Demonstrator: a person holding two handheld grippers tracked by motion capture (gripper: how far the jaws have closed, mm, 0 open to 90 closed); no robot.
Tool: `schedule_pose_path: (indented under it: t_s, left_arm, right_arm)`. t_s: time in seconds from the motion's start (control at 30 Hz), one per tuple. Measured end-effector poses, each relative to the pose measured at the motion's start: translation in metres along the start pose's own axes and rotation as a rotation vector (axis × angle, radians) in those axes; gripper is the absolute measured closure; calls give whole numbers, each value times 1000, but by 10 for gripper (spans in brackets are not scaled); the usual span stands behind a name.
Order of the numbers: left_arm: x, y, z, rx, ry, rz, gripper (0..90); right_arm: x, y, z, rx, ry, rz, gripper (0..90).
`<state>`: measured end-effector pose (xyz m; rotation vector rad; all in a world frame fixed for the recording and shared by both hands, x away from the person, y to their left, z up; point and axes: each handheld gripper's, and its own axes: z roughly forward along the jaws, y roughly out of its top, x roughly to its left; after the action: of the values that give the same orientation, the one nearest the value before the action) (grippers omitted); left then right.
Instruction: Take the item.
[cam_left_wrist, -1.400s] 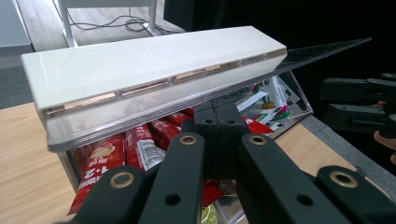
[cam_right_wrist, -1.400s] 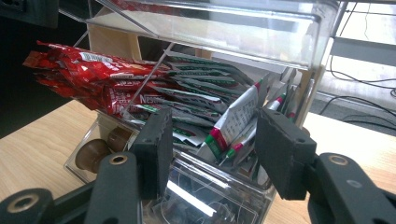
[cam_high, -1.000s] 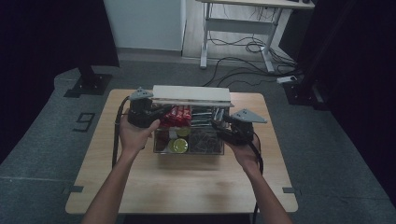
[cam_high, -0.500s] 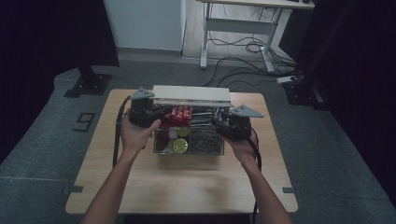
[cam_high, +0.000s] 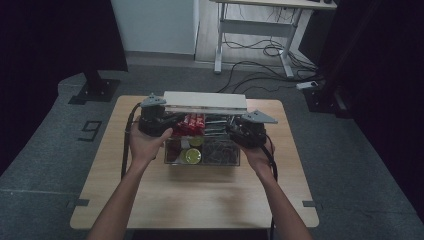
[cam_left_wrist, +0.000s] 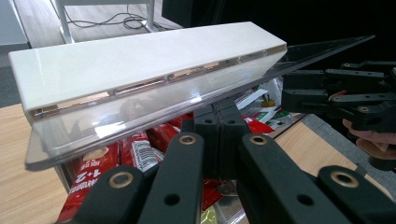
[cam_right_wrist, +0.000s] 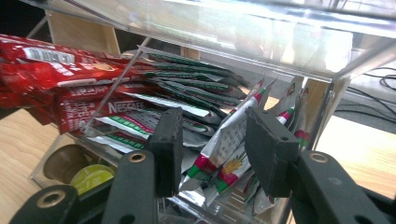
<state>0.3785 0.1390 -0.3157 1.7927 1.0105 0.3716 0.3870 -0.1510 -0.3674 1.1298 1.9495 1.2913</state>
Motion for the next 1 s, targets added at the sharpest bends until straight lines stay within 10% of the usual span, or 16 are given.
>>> schedule_pose_path:
  t_s: [1.0]
  left_arm:
    - [0,-1,1,-4,-5,-2,891]
  right_arm:
    - [3,0,18,79,-69,-42,698]
